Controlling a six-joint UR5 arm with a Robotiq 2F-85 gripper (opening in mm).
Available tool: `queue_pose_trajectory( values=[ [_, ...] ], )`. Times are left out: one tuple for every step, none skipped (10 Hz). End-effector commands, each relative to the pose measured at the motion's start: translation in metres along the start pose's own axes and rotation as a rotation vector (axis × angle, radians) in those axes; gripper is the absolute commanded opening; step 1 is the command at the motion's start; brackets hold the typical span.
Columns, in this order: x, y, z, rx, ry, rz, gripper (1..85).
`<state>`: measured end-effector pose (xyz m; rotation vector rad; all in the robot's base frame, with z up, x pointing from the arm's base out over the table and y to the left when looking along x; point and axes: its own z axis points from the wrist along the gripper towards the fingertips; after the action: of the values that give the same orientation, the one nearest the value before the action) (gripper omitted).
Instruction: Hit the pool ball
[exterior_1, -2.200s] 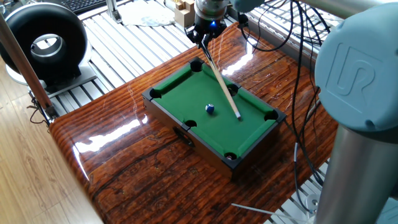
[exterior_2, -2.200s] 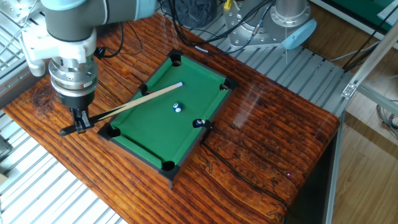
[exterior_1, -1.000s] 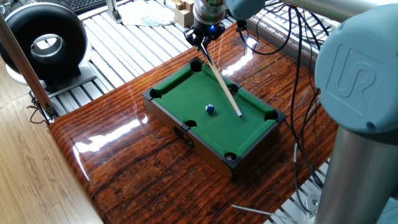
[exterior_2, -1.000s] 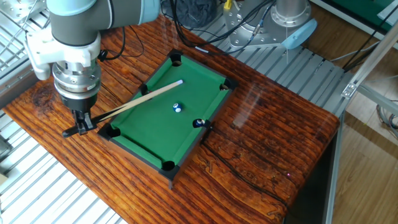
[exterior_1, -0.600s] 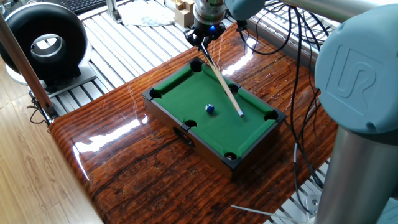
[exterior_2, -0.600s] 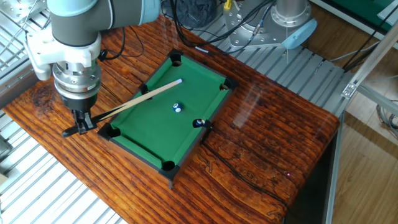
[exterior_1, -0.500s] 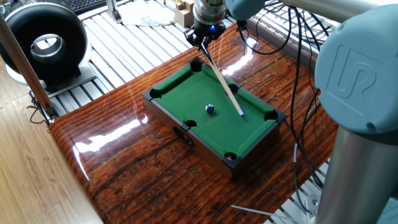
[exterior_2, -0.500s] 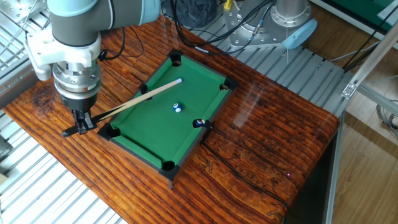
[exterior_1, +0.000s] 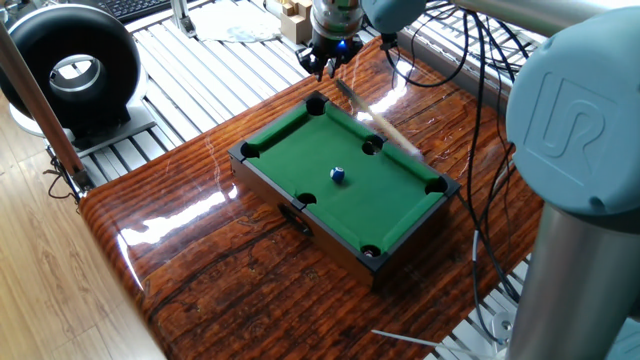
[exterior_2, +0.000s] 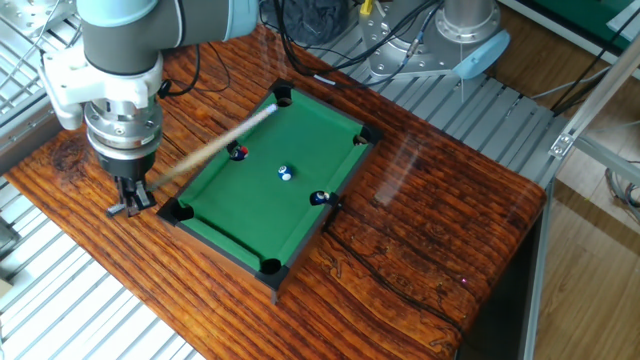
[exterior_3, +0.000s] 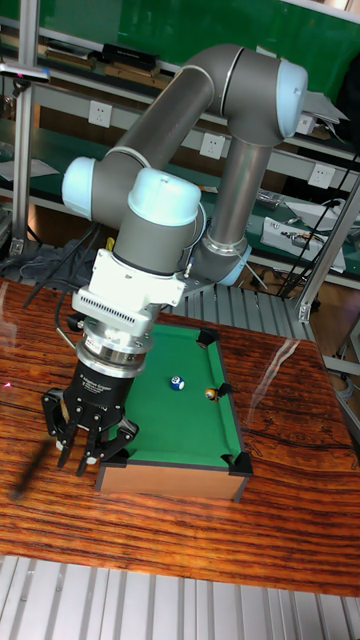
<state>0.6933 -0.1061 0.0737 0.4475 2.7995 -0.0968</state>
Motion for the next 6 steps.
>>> queue_pose_trajectory(
  values=[
    [-0.001, 0.001, -0.001, -0.010, 0.001, 0.006, 29.3],
    [0.002, 0.000, -0.001, -0.007, 0.011, -0.005, 29.3],
    [0.015, -0.005, -0.001, 0.007, 0.061, -0.061, 26.7],
    [0.035, -0.022, -0.004, 0.065, 0.144, -0.168, 26.0],
    [0.053, -0.033, -0.009, 0.101, 0.222, -0.215, 26.0],
    [0.060, -0.044, -0.011, 0.129, 0.253, -0.247, 25.7]
  ],
)
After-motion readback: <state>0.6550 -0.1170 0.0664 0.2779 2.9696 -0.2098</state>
